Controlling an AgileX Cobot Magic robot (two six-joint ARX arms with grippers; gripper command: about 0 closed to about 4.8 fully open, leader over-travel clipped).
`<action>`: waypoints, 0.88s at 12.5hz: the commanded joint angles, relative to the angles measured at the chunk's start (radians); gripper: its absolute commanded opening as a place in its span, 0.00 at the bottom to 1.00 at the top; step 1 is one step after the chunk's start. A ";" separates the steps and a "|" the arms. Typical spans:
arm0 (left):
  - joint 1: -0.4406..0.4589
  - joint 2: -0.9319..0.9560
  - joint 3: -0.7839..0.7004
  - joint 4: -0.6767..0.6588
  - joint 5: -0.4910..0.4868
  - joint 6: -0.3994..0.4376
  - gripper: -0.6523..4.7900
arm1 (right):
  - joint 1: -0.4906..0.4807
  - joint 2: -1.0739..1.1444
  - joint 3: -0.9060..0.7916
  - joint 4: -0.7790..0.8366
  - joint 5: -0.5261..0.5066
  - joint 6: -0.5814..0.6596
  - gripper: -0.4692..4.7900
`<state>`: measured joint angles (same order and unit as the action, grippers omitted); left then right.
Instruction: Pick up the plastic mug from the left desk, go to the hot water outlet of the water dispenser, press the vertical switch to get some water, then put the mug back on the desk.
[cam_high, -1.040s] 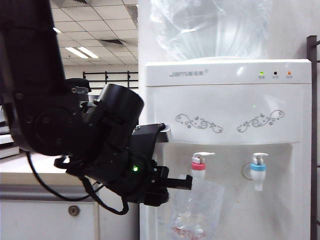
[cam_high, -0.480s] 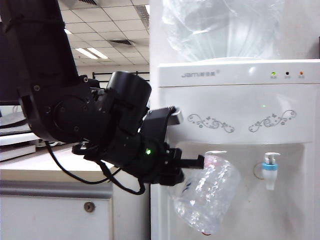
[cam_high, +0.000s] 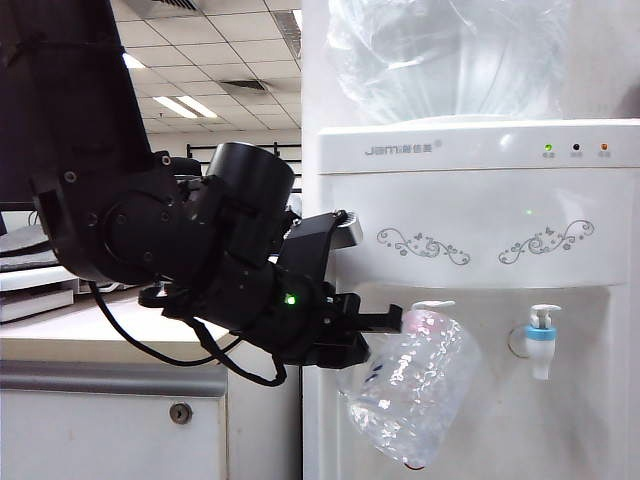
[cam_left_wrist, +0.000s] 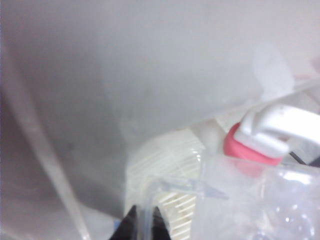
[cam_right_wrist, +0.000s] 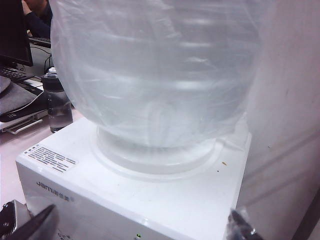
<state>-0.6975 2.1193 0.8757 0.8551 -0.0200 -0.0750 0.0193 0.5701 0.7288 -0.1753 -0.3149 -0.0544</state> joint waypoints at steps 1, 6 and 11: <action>0.025 -0.024 0.018 0.058 -0.064 -0.011 0.11 | 0.002 -0.001 0.003 0.000 -0.003 -0.003 0.93; 0.025 -0.024 0.017 -0.100 -0.045 -0.074 0.11 | 0.002 -0.001 0.003 0.000 -0.002 -0.003 0.93; 0.023 -0.024 0.017 -0.141 0.002 -0.121 0.11 | 0.001 -0.001 0.003 0.000 -0.002 -0.003 0.93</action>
<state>-0.6868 2.1056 0.8825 0.7078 0.0223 -0.1711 0.0193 0.5701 0.7288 -0.1856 -0.3149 -0.0544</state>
